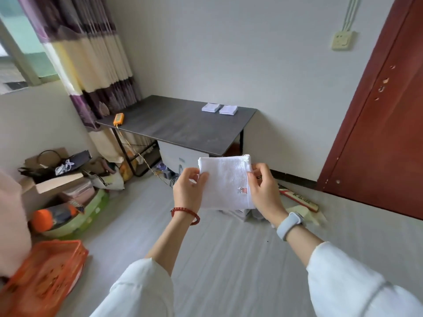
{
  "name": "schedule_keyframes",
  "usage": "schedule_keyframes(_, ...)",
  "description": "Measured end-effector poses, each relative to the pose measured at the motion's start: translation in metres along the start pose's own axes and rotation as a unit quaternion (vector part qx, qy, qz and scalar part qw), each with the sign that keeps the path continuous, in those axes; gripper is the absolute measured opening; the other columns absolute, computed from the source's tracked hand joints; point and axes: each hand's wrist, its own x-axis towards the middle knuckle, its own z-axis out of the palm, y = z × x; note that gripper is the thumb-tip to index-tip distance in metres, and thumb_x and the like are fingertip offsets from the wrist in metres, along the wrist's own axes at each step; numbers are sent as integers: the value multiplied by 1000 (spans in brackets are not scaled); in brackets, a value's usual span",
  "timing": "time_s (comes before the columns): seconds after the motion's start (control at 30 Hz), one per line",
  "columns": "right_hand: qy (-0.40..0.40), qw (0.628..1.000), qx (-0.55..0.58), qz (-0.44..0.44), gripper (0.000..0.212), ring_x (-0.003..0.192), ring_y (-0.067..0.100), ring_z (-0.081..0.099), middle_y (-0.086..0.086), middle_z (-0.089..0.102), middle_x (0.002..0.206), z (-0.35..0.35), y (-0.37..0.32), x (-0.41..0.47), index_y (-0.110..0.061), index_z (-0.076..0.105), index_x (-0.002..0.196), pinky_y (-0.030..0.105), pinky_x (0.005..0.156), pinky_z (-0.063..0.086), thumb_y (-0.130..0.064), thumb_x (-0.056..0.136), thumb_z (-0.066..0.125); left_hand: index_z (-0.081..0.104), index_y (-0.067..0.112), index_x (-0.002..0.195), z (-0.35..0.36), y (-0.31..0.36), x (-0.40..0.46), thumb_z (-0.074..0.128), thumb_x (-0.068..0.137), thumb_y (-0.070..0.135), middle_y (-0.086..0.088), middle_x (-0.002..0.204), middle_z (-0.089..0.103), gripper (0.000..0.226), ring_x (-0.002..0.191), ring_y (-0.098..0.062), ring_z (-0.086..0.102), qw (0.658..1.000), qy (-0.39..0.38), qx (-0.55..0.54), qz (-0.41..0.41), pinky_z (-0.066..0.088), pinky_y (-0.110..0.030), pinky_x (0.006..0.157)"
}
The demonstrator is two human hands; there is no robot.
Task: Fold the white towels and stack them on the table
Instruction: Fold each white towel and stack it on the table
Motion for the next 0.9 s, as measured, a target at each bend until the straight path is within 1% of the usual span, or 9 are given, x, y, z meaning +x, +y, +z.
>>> schedule_keyframes(0.13, -40, 999, 37, 7, 7, 75, 3, 49, -15, 50, 80, 99, 12, 86, -10, 52, 99, 8, 63, 36, -11, 92, 49, 60, 13, 88, -17, -46, 113, 65, 84, 16, 10, 71, 52, 7, 67, 0, 48, 999, 42, -15, -16, 38, -8, 60)
schedule_keyframes(0.27, -54, 997, 50, 21, 12, 78, 10, 49, -13, 50, 80, 193, 32, 173, -6, 53, 102, 6, 64, 36, -11, 92, 49, 61, 12, 91, -22, -96, 224, 60, 87, 14, 8, 75, 56, 4, 71, -1, 51, 999, 21, -36, -30, 40, -4, 61)
schedule_keyframes(0.33, -56, 997, 46, 30, 14, 80, 12, 50, -11, 50, 80, 236, 41, 221, -6, 53, 104, 8, 64, 36, -11, 92, 48, 62, 13, 93, -20, -122, 286, 57, 89, 13, 5, 81, 59, 6, 74, -5, 53, 998, -11, -46, -45, 43, -14, 66)
schedule_keyframes(0.4, -55, 997, 44, 35, 14, 82, 13, 50, -9, 51, 81, 271, 49, 267, -5, 53, 104, 13, 62, 36, -10, 92, 48, 63, 11, 95, -13, -144, 345, 55, 90, 12, 3, 81, 58, 10, 70, -6, 53, 996, -49, -40, -62, 43, -21, 62)
schedule_keyframes(0.57, -52, 996, 21, 76, 12, 84, 11, 51, -8, 54, 88, 321, 90, 367, -10, 53, 104, 7, 68, 38, -13, 93, 48, 62, 10, 86, 30, -179, 473, 57, 89, 14, 4, 71, 56, 8, 59, -6, 50, 991, -95, 4, -92, 42, -17, 55)
schedule_keyframes(0.63, -57, 993, 16, 101, 10, 86, 12, 53, -10, 54, 88, 334, 114, 405, -13, 52, 101, 18, 73, 42, -18, 93, 49, 61, 12, 85, 57, -191, 520, 58, 88, 18, 5, 74, 59, 6, 66, -10, 55, 990, -106, 18, -93, 48, -16, 63)
schedule_keyframes(0.7, -57, 990, 15, 129, 8, 87, 10, 54, -12, 55, 89, 349, 138, 447, -15, 52, 99, 19, 73, 42, -19, 92, 50, 60, 18, 84, 87, -204, 567, 58, 87, 22, 7, 78, 60, 5, 77, -17, 57, 988, -114, 37, -99, 50, -31, 75)
schedule_keyframes(0.73, -58, 988, 18, 141, 8, 88, 10, 54, -11, 55, 90, 357, 149, 469, -14, 52, 99, 17, 73, 41, -18, 92, 50, 58, 20, 84, 101, -210, 589, 58, 87, 23, 9, 77, 58, 5, 79, -17, 56, 987, -117, 48, -96, 48, -33, 77)
schedule_keyframes(0.9, -54, 978, 14, 199, 14, 94, 15, 57, -3, 59, 98, 407, 217, 585, -11, 56, 103, 26, 82, 43, -15, 90, 51, 53, 20, 86, 171, -244, 704, 52, 90, 25, 12, 71, 52, 7, 74, -15, 50, 981, -141, 109, -78, 40, -24, 63)
